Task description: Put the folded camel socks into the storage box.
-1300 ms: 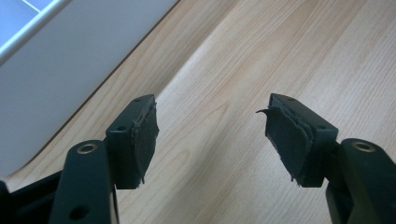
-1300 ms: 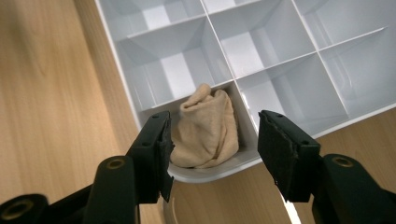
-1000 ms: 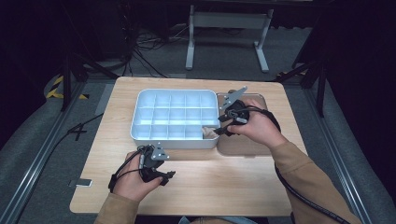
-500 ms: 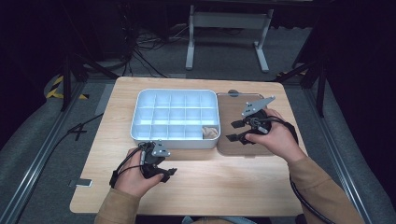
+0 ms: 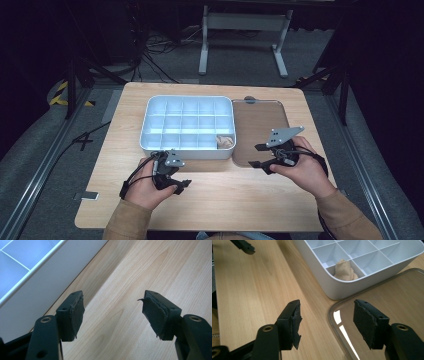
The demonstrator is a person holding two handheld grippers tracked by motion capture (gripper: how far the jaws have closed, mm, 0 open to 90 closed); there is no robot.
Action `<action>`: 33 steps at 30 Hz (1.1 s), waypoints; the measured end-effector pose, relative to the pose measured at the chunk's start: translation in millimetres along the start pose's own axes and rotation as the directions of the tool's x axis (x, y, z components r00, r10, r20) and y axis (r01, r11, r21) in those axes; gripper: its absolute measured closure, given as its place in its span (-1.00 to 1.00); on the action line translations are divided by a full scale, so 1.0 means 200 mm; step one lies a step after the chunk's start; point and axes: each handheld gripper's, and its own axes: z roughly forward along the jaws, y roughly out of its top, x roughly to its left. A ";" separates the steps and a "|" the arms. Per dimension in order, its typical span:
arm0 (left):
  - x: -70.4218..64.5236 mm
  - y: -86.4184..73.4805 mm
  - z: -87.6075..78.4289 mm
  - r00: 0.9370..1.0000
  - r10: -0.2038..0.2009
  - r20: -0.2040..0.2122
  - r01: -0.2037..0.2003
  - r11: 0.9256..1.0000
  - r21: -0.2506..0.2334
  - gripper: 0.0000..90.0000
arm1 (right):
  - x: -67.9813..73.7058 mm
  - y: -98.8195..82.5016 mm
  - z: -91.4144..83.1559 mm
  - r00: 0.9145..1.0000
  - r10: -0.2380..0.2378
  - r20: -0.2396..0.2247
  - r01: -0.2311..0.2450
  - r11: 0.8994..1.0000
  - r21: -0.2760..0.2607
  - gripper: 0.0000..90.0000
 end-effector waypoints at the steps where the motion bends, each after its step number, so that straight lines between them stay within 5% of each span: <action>1: 0.00 0.00 0.00 1.000 0.003 0.001 -0.003 1.000 -0.002 -0.24 | 0.01 -0.01 0.00 1.000 0.002 0.001 -0.002 1.000 -0.006 -0.12; 13: 0.00 0.00 0.00 1.000 0.001 0.004 -0.001 1.000 0.003 -0.25 | 0.06 -0.21 0.06 0.999 0.035 -0.005 -0.035 0.998 -0.050 -0.13; 33: 0.02 -0.02 0.03 1.000 0.012 0.018 -0.013 1.000 0.025 -0.29 | 0.07 -0.42 0.23 1.000 0.010 -0.014 -0.011 0.997 -0.073 -0.12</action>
